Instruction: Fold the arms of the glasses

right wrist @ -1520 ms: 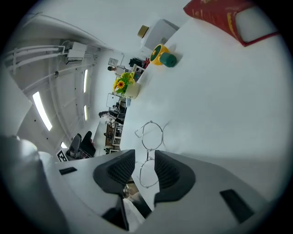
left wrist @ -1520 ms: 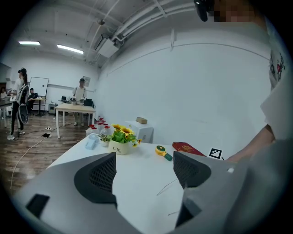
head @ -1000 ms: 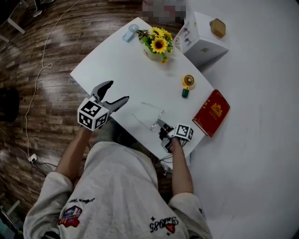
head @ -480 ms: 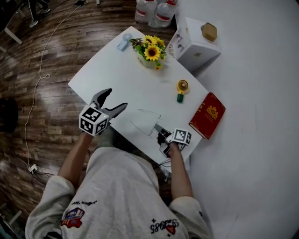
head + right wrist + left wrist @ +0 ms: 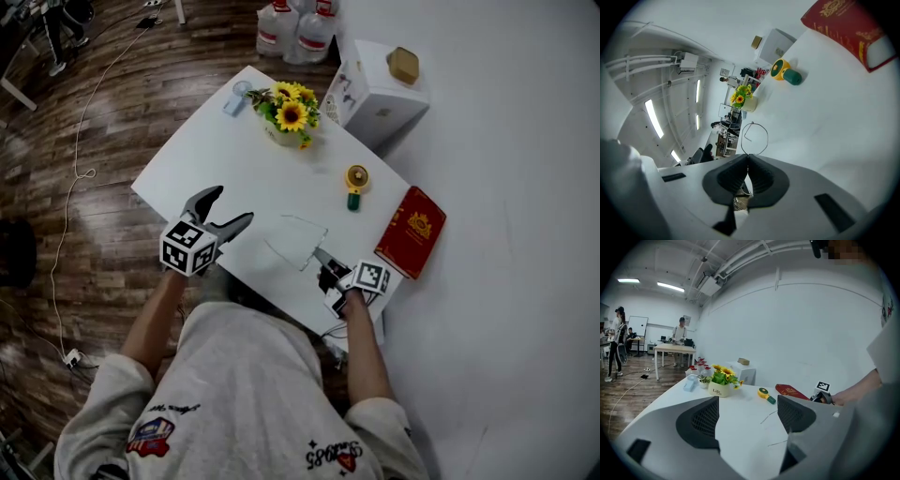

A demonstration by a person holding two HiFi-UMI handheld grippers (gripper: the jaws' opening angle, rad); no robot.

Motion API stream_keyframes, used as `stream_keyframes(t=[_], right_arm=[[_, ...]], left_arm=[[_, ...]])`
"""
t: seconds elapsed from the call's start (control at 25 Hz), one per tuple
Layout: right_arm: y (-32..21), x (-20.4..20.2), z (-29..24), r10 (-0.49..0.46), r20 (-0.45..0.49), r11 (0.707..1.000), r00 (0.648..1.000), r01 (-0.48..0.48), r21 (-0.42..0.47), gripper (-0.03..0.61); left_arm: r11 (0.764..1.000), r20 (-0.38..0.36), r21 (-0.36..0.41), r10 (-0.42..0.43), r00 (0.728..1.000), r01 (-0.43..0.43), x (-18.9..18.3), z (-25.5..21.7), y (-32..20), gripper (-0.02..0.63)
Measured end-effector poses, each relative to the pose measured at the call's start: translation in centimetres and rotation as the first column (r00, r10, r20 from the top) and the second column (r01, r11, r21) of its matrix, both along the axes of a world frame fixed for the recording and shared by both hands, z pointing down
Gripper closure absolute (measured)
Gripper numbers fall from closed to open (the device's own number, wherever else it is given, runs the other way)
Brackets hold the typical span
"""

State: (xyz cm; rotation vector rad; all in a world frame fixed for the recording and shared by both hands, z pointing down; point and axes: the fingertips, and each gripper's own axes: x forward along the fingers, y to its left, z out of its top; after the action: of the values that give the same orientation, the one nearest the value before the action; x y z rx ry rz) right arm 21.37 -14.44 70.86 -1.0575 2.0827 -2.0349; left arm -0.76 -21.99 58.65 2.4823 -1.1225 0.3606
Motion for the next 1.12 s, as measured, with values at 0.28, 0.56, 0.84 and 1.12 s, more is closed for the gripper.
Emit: stream_keyframes(t=[0.28, 0.56, 0.84, 1.12], right_arm=[[-2.5, 2.2, -3.7, 0.089, -0.025, 0.995, 0.996, -0.087, 0.058, 0.569], [-4.0, 2.8, -6.2, 0.11, -0.024, 0.987, 0.994, -0.107, 0.117, 0.569], [-4.7, 2.0, -6.8, 0.146, 0.044, 0.98, 0.988, -0.151, 0.13, 0.568], [-4.5, 0.7, -7.7, 0.135, 0.074, 0.977, 0.988, -0.145, 0.156, 0.568]], left_arm=[[0.999, -0.079, -0.054, -0.005, 0.997, 0.001, 0.1, 0.3, -0.9, 0.229], [0.991, -0.166, -0.131, -0.013, 0.986, -0.009, 0.9, 0.9, -0.5, 0.229], [0.881, -0.561, -0.47, -0.258, 0.786, -0.047, 2.7, 3.6, 2.9, 0.263], [0.763, -0.7, -0.624, -0.45, 0.554, -0.168, 6.4, 3.9, 5.1, 0.359]])
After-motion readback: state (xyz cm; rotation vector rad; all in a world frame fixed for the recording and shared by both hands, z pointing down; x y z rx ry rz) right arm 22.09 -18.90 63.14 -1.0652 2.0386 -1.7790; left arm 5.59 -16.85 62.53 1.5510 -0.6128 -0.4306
